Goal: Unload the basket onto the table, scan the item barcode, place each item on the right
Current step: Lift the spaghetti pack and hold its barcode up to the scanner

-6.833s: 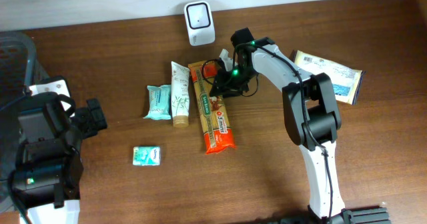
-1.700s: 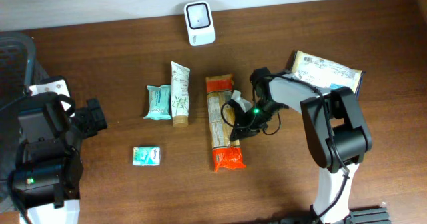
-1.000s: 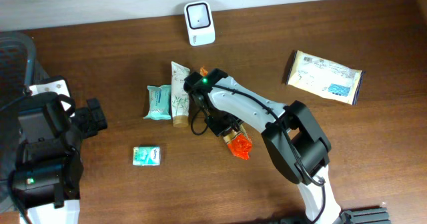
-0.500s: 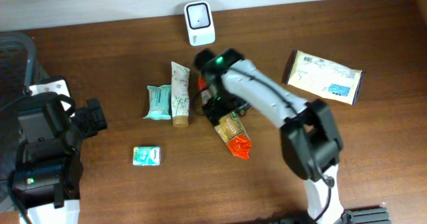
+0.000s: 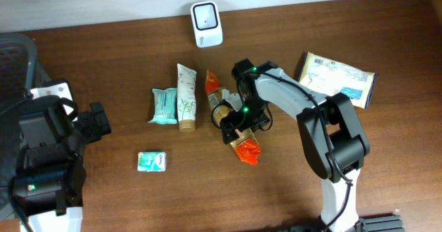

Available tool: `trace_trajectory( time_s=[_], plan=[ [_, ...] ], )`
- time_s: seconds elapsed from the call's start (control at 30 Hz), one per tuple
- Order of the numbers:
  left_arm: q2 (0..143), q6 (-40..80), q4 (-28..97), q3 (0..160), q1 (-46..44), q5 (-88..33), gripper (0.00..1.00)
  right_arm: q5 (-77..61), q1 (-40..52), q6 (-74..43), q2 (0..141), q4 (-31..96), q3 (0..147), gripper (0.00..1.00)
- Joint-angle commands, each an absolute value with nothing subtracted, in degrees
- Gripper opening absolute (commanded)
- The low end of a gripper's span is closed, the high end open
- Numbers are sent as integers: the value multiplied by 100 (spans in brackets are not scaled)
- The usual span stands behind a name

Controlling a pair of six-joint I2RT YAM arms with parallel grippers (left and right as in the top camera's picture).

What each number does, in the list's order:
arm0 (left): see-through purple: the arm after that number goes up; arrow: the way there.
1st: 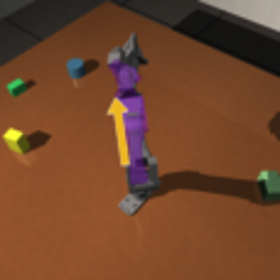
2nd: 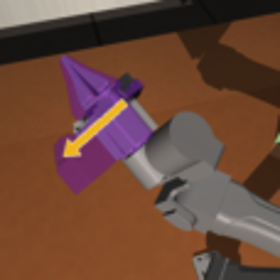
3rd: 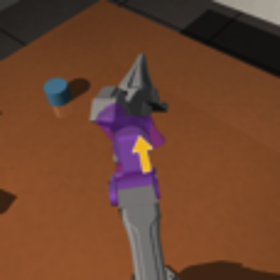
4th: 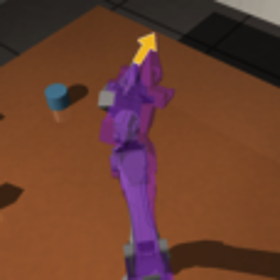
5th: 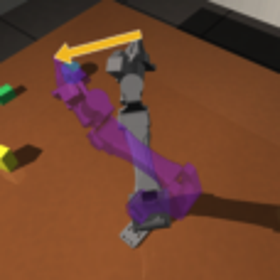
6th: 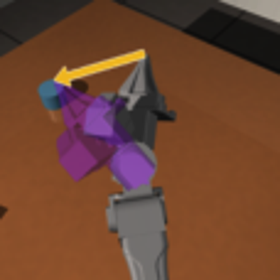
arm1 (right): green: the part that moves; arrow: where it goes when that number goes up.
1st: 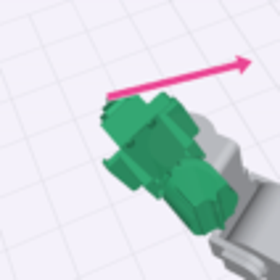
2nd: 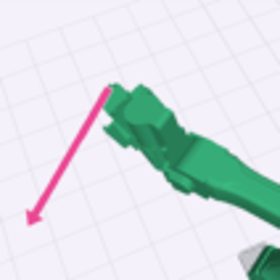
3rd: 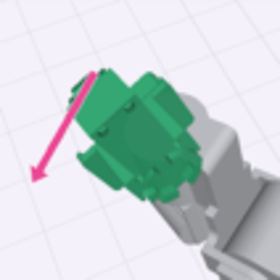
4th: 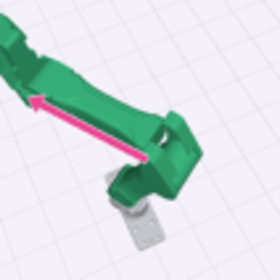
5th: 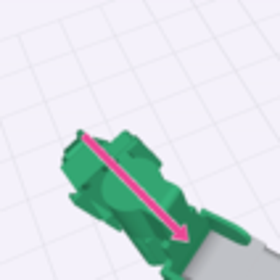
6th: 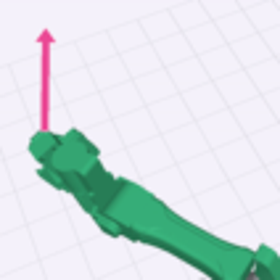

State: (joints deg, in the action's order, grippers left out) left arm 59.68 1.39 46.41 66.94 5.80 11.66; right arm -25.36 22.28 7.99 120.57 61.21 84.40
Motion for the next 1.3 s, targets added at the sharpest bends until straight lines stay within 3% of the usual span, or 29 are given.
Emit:
trace_trajectory(
  time_s=[0.0, 0.03, 0.13, 0.27, 0.37, 0.6, 0.83, 0.93, 1.03, 1.13, 1.27],
  plan=[
    [5929, 196, 4639, 6766, 607, 1227, 99, -2637, 2248, 810, 11974, 5968, 8291, 58],
    [5929, 193, 4637, 6766, 607, 1227, 99, -2639, 2248, 810, 11974, 5955, 8291, 36],
    [5929, 193, 4637, 6766, 607, 1227, 99, -2639, 2241, 751, 11970, 5905, 8294, 4],
    [5927, 193, 4639, 6766, 607, 1227, 99, -3354, 2051, 862, 11791, 5986, 8667, 4],
    [5927, 196, 4639, 6766, 607, 1227, 99, -4864, 1780, 1520, 11240, 6226, 9179, 4],
    [5927, 196, 4639, 6766, 607, 1227, 99, -6777, 1219, 1780, 9968, 6364, 9358, 4],
    [5927, 196, 4639, 6766, 607, 1227, 99, -7024, 1048, 1772, 9356, 6359, 9360, 4],
    [5929, 196, 4639, 6766, 607, 1227, 99, -5502, 1081, 569, 9358, 6147, 9509, 4],
    [5927, 196, 4639, 6766, 607, 1227, 99, -2681, 1417, -239, 9509, 6414, 10401, 4],
    [5927, 193, 4639, 6766, 607, 1227, 99, -215, 1927, -375, 10114, 6600, 11714, 4],
    [5927, 193, 4639, 6766, 607, 1227, 99, 2274, 2484, 462, 11163, 5457, 12130, 4]
  ],
)
